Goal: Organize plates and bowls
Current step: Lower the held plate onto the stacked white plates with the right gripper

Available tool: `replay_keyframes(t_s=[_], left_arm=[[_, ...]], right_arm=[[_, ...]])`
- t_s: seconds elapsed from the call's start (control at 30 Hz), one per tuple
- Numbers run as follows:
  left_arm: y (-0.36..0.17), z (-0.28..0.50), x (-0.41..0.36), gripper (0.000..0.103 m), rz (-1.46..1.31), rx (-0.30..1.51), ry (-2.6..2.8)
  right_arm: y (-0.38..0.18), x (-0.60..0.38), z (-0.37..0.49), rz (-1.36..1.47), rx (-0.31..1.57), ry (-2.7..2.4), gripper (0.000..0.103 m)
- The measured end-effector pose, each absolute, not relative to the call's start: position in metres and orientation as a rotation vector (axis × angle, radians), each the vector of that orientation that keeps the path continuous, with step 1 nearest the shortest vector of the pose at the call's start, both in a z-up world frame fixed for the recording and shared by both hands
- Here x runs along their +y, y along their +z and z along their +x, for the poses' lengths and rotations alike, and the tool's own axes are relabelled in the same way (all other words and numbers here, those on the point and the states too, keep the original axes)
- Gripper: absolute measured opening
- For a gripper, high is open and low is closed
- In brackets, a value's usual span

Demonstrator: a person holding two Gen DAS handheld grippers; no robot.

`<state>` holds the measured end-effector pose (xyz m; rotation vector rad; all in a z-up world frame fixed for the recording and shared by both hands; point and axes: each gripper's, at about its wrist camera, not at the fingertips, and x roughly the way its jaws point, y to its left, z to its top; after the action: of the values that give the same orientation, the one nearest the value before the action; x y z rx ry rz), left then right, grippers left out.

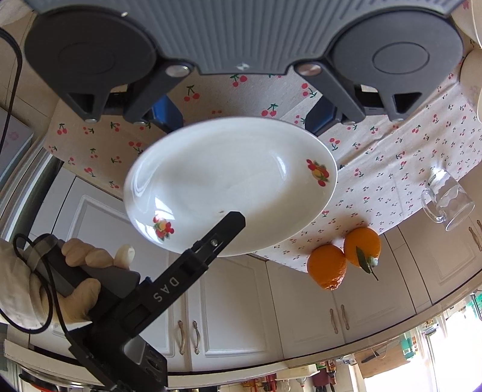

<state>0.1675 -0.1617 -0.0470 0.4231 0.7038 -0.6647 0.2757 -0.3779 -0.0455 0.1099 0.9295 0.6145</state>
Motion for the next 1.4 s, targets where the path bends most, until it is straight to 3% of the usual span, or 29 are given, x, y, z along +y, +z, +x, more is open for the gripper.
replay_keyframes(t_s=[1.4], left_arm=[[-0.057, 0.185, -0.164, 0.091, 0.35, 0.736, -0.774]], right_arm=[[-0.042, -0.404, 0.232, 0.107, 0.94, 0.459, 0.079]])
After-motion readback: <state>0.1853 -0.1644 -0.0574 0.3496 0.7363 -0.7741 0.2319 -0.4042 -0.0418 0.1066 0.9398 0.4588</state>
